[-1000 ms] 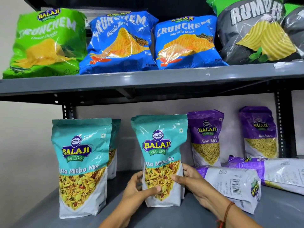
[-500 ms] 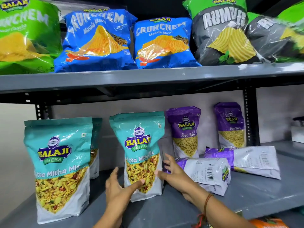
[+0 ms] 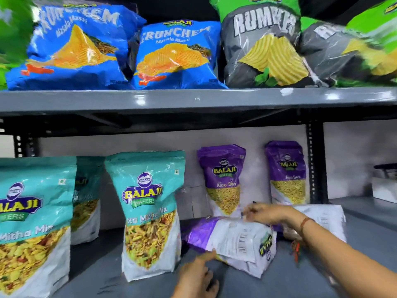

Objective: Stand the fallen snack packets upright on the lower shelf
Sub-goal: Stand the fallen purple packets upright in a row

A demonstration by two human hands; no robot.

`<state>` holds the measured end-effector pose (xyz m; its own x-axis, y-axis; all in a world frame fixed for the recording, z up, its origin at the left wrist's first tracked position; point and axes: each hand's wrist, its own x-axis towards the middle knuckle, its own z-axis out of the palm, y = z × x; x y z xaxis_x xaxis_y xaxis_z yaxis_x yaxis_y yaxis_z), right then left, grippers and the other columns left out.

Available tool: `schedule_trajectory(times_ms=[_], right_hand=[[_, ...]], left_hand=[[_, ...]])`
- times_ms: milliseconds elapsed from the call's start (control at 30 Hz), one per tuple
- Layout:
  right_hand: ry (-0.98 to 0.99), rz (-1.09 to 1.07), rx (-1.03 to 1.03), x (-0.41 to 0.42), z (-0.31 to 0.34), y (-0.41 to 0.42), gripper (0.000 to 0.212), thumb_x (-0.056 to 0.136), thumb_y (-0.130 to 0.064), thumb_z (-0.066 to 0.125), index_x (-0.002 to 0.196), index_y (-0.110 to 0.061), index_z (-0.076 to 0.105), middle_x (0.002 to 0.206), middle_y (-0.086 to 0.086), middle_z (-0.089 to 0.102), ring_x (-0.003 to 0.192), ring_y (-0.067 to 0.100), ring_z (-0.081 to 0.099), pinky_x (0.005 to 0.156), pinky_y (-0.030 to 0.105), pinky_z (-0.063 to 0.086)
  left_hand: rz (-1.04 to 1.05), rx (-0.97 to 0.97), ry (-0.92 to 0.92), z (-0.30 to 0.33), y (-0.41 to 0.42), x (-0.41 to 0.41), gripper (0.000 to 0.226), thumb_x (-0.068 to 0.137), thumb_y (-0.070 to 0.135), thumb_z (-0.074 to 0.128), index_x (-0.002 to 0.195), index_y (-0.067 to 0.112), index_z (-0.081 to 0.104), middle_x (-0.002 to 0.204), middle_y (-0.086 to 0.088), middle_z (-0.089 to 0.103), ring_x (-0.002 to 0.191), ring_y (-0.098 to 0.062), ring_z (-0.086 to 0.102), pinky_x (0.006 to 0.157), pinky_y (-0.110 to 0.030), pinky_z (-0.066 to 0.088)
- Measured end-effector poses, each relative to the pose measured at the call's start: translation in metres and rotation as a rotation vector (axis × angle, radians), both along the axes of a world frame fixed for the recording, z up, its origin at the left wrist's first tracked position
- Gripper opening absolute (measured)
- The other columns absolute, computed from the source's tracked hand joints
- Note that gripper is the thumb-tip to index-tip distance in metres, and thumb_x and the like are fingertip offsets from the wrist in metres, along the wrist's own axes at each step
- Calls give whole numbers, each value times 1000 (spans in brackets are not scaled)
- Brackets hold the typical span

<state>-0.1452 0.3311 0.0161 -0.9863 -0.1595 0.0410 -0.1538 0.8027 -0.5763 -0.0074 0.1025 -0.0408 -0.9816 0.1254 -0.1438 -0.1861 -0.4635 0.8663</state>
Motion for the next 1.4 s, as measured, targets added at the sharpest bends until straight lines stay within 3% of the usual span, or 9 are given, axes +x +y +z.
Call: schedule_trajectory(times_ms=[133,267,367,533,667,933,1167,1300,1400], right_hand=[[-232,97,-125,-17,-13,6,28,91,-43,59,100,-19,72,115,-2,71,104,13,70,90,19,55],[-277,93,-247,-20,-16,13,53,76,-52,70,113,-14,73,112,7,77,110,27,70,107,43,48],[-206,133,-339,-15,-15,25,27,80,-45,74,94,-23,73,96,-6,75,89,10,72,83,17,57],[-17,249,-719,-8,-14,44,54,68,-41,82,112,-11,70,103,10,78,88,16,75,74,23,56],[313,312,-926,7,-1,37,34,77,-27,76,109,-20,67,104,-3,79,95,13,74,70,17,58],[480,91,-705,16,-52,27,48,78,-16,79,113,-32,51,108,-2,76,104,21,71,95,57,53],[540,-64,-684,36,-59,17,54,72,-4,83,105,-31,49,110,-2,62,103,22,62,94,39,54],[552,-128,-707,58,-73,2,60,69,2,82,97,-41,52,106,-2,50,84,8,52,71,15,48],[342,27,-661,70,-85,-12,64,73,-4,81,116,-40,51,125,-12,40,110,5,48,95,25,49]], left_hand=[[44,-7,-4,-2,25,-23,45,91,6,58,47,0,65,32,-10,55,24,-19,56,49,-28,46],[115,-73,4,-2,52,-37,16,88,-12,50,99,-9,62,81,-21,67,64,-29,63,55,-40,57],[111,-122,37,1,67,-49,38,89,-14,49,126,-9,53,111,-23,64,87,-31,60,88,-50,52],[116,-116,144,28,76,-57,41,86,-18,43,107,11,65,85,-9,76,61,-23,69,52,-31,58],[180,-227,434,52,71,-74,54,85,-20,40,103,20,72,97,0,80,76,-15,77,62,-31,62],[191,-346,565,19,53,-107,37,88,-19,47,118,-7,65,110,-17,74,100,-24,67,96,-43,50],[94,-339,362,4,37,-119,37,88,-8,48,107,10,74,98,-9,79,80,-14,75,75,-27,56],[64,-280,247,10,36,-120,36,97,14,38,113,18,70,110,-6,77,94,-20,71,88,-35,50],[1,-309,199,11,43,-116,33,99,27,40,117,20,67,117,-5,75,106,-24,68,96,-38,50]])
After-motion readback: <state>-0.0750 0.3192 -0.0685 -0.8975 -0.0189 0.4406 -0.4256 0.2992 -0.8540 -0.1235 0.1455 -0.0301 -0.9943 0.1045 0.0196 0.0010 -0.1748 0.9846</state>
